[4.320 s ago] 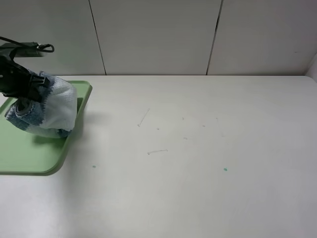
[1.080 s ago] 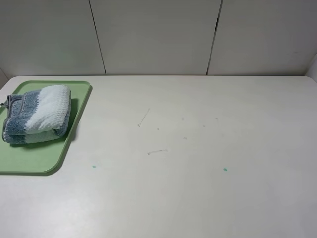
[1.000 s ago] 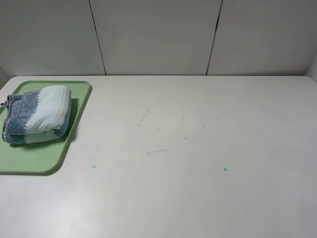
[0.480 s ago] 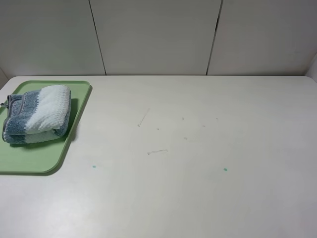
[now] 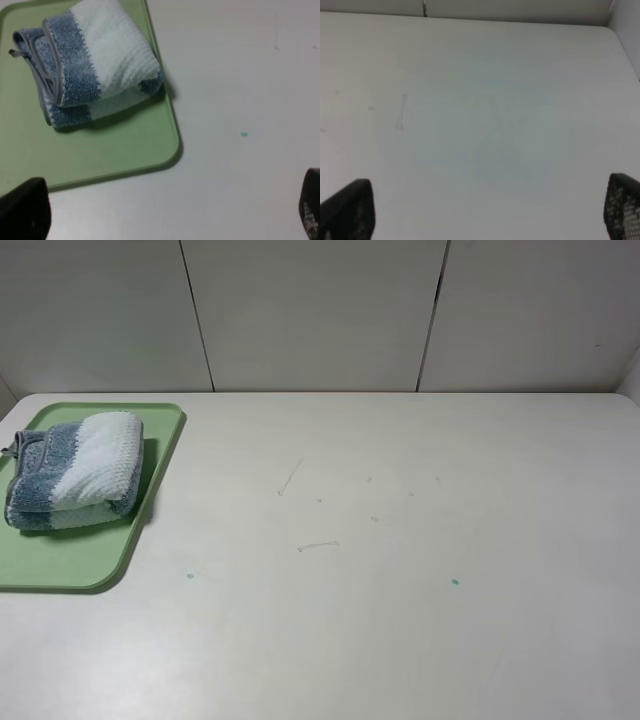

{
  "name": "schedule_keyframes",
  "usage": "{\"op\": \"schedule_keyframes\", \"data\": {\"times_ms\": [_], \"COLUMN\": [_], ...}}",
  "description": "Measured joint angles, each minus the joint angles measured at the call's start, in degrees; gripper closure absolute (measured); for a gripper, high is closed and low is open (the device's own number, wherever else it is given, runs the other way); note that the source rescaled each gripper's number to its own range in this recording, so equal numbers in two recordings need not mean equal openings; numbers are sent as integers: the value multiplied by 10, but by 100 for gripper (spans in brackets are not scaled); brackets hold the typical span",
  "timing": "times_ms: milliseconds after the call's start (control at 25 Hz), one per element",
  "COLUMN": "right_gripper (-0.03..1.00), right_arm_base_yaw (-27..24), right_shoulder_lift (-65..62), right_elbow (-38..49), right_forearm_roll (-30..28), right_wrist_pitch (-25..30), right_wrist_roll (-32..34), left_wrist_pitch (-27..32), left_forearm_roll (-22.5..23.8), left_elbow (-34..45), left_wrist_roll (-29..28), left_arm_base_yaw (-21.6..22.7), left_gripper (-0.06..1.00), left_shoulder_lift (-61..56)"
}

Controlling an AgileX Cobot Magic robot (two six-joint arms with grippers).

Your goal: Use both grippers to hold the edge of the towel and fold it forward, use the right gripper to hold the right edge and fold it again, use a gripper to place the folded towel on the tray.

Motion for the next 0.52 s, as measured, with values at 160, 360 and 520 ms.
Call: {"op": "schedule_keyframes", "data": {"times_ms": [160,360,520], "right_gripper": [-3,-3,-3], "right_arm_base_yaw": [0,0,0], "right_shoulder_lift": [0,0,0], "right_elbow": [0,0,0], "right_forearm_roll": [0,0,0], "right_wrist_pitch": [0,0,0], "right_wrist_roll": [0,0,0], "left_wrist_pitch": [0,0,0], "left_forearm_roll": [1,1,1], "left_elbow": [0,0,0], "left_wrist_roll": [0,0,0], "left_arm_base_yaw": [0,0,0], "left_gripper": [-5,-5,-5], "left_shoulder_lift": [0,0,0]}}
